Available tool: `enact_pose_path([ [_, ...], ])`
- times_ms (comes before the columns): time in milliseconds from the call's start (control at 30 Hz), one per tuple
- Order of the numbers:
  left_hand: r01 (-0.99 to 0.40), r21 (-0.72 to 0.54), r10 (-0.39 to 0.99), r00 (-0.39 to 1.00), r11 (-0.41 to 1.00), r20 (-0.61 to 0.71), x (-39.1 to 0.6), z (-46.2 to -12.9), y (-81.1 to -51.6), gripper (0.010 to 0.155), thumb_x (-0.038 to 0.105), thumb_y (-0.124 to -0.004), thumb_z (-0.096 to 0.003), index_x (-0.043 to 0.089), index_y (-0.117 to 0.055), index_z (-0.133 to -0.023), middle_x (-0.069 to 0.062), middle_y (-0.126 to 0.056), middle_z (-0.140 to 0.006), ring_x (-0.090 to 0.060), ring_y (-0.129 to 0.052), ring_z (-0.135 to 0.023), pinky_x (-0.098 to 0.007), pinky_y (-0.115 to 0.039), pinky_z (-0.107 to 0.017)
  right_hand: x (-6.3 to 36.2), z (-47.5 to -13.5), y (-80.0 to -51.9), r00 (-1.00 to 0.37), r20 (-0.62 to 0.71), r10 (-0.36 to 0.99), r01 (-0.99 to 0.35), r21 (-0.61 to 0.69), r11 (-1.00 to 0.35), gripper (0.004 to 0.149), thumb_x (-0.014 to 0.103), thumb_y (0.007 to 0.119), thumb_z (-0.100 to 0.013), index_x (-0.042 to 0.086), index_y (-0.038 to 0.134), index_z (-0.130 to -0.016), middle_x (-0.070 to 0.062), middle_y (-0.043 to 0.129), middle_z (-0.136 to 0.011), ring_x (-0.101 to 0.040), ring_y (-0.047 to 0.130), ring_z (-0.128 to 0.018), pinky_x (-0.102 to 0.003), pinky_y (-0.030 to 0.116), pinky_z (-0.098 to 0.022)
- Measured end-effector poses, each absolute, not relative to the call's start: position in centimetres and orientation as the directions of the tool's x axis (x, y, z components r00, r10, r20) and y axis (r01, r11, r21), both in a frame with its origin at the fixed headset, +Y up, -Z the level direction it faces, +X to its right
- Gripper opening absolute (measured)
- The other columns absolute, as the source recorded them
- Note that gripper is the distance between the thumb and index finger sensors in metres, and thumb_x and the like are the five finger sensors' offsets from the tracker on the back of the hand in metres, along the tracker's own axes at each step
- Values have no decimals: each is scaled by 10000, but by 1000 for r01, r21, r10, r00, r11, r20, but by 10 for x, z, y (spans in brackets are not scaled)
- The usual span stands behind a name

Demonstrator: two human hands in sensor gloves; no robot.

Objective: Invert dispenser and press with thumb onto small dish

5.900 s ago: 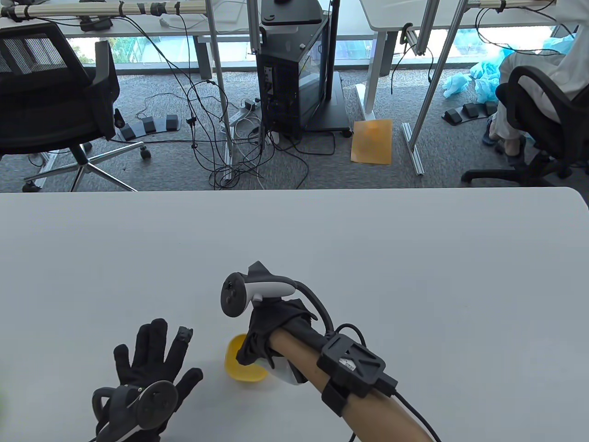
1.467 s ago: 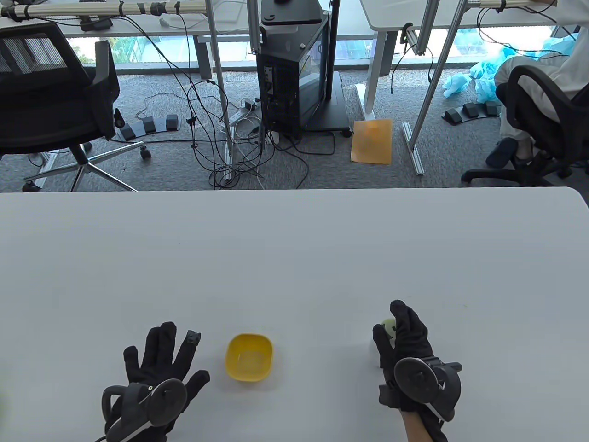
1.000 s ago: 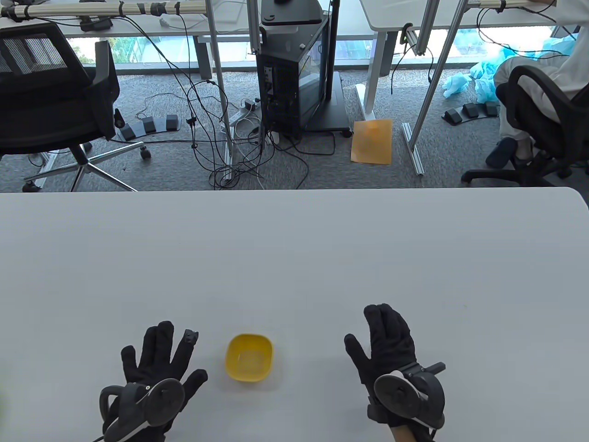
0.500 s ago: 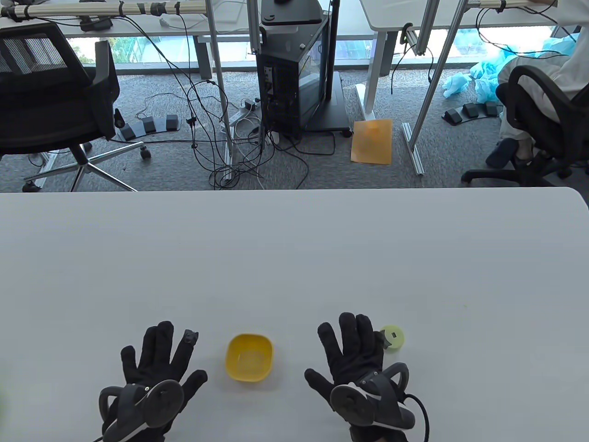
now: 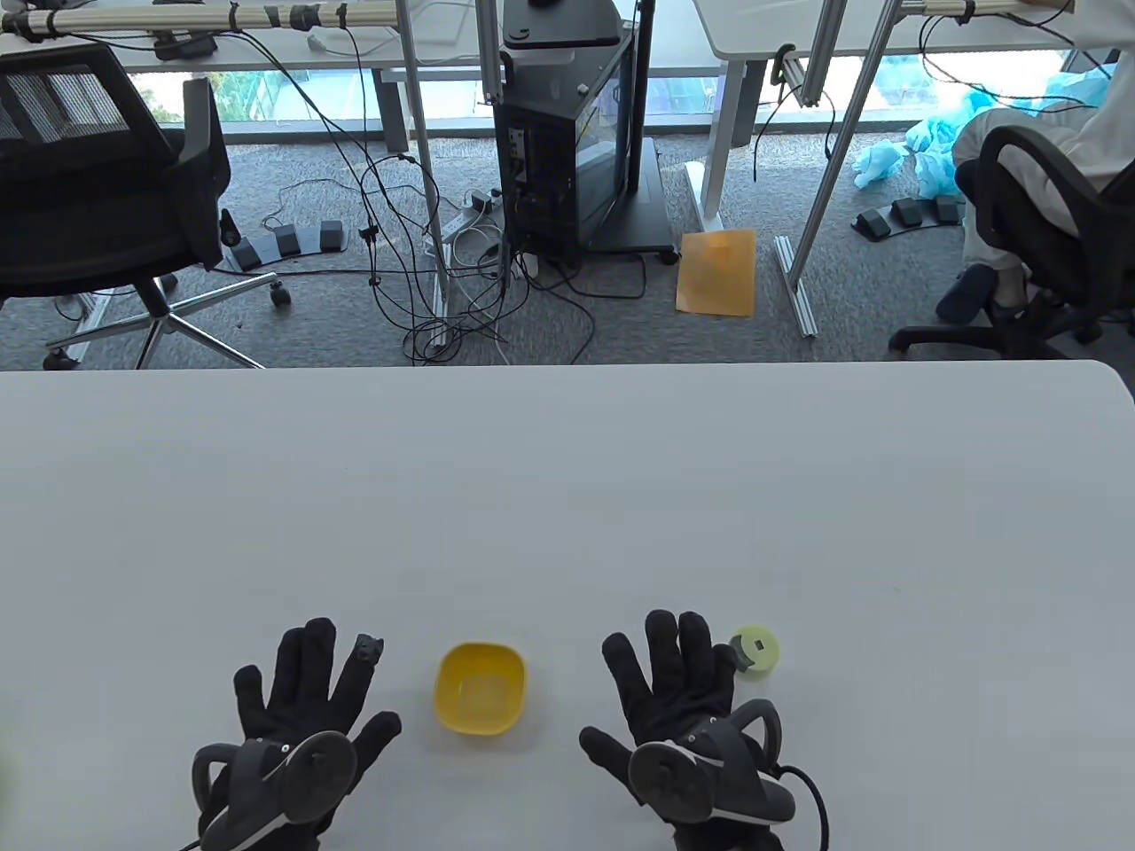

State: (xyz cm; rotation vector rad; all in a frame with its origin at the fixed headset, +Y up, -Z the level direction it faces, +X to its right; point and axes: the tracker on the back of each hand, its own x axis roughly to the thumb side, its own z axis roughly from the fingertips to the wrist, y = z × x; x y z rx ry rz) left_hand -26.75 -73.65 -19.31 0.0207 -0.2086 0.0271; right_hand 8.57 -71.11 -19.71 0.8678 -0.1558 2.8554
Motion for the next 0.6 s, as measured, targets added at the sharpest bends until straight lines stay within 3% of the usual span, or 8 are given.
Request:
enact_pose_path([
  [600, -23, 7, 21, 979, 1000, 205, -266, -195, -738, 779, 703, -372, -562, 308, -374, -1233, -236, -298, -1281, -505, -362, -1173, -792, -341, -712, 85, -196, -712, -808, 574, 129, -177, -28, -984, 878, 511, 679, -625, -101, 355, -1165, -548, 159, -1041, -827, 190, -849, -891, 364, -486],
])
